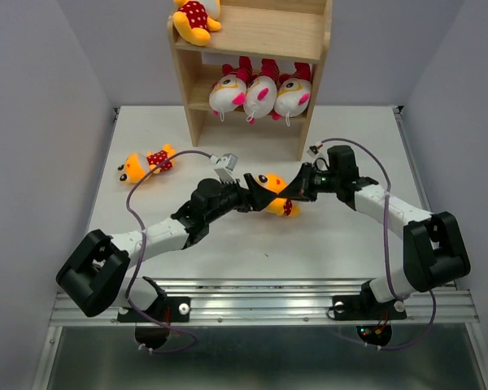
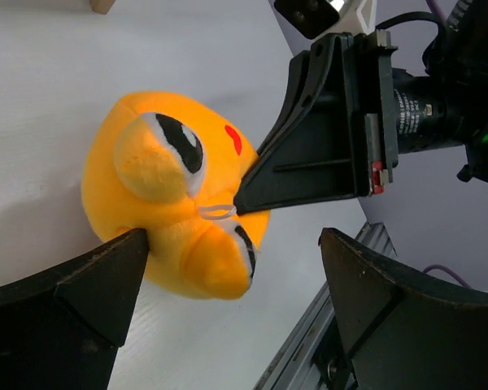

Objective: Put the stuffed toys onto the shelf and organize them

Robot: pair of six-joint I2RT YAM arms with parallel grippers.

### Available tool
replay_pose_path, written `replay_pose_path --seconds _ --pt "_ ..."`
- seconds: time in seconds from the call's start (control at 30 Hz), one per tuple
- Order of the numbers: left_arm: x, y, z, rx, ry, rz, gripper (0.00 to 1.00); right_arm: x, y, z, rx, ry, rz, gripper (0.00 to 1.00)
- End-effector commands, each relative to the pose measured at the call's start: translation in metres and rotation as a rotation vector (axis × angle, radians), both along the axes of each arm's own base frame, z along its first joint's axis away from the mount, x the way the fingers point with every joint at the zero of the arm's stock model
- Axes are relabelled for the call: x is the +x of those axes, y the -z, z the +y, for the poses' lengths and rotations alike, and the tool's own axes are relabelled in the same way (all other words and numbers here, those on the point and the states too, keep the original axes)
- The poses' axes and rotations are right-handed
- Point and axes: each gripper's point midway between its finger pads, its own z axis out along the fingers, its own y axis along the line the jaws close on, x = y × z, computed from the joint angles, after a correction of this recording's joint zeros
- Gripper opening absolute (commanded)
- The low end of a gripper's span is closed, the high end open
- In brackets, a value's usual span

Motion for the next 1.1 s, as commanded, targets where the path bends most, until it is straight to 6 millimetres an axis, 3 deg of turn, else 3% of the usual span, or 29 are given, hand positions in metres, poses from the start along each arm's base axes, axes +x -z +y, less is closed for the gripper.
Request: replay_pose_path --seconds 0.0,0.1,0.13,0.23,0.3,0.33,0.37,0.43,0.5,0.53,0.57,0.6,0.67,0.7,0.83,0.93,1.07 --pt "0.016 -0.019 -0.009 0.019 -0.019 -0.094 0.97 -0.014 -0.045 0.016 0.132 -0.068 -0.078 0.01" --pt "0.017 -0.012 -0.014 0.031 -0.001 -0.077 0.83 -0.018 -0.054 0.020 0.146 -0.096 -0.115 0.01" --pt "0.017 -0.008 -0.017 0.038 0.011 -0.069 0.71 -0.017 -0.055 0.020 0.147 -0.099 -0.121 0.01" --pt "0.018 -0.010 -0.023 0.043 0.035 -0.073 0.55 -0.017 -0.057 0.020 0.140 -0.110 -0.151 0.01" --pt "0.019 -0.011 -0.025 0.049 0.047 -0.080 0.40 -0.014 -0.057 0.019 0.116 -0.128 -0.202 0.02" --pt "0.019 -0.011 -0.025 0.055 0.052 -0.088 0.26 -0.015 -0.055 0.018 0.101 -0.135 -0.204 0.04" --pt "0.018 -0.012 -0.025 0.058 0.054 -0.091 0.19 -0.017 -0.055 0.017 0.093 -0.150 -0.218 0.06" --pt "0.017 -0.012 -0.024 0.066 0.056 -0.102 0.00 -0.020 -0.052 0.015 0.053 -0.210 -0.282 0.19" --pt "0.015 -0.011 -0.022 0.098 0.080 -0.142 0.00 -0.028 -0.051 0.013 0.014 -0.351 -0.447 0.35" --pt "0.010 -0.012 -0.022 0.111 0.109 -0.163 0.00 -0.036 -0.052 0.009 -0.014 -0.411 -0.460 0.57" --pt "0.008 -0.010 -0.021 0.135 0.128 -0.181 0.00 -0.039 -0.050 0.005 -0.054 -0.468 -0.524 0.64" --pt "0.005 -0.002 -0.019 0.189 0.156 -0.207 0.00 -0.035 -0.047 -0.001 -0.130 -0.567 -0.720 0.72" --pt "-0.006 -0.001 -0.019 0.213 0.221 -0.236 0.00 -0.044 -0.044 -0.015 -0.223 -0.670 -0.810 0.78" --pt "-0.010 0.005 -0.017 0.240 0.252 -0.250 0.00 -0.040 -0.040 -0.022 -0.296 -0.756 -0.961 0.86" --pt "-0.034 0.011 -0.021 0.260 0.407 -0.303 0.00 -0.061 -0.034 -0.039 -0.379 -0.991 -1.256 1.00" --pt "-0.048 0.011 -0.024 0.296 0.510 -0.376 0.00 -0.076 -0.036 -0.039 -0.354 -1.082 -1.450 1.00" --pt "-0.059 0.010 -0.025 0.350 0.601 -0.465 0.00 -0.071 -0.034 -0.029 -0.282 -1.087 -1.452 1.00"
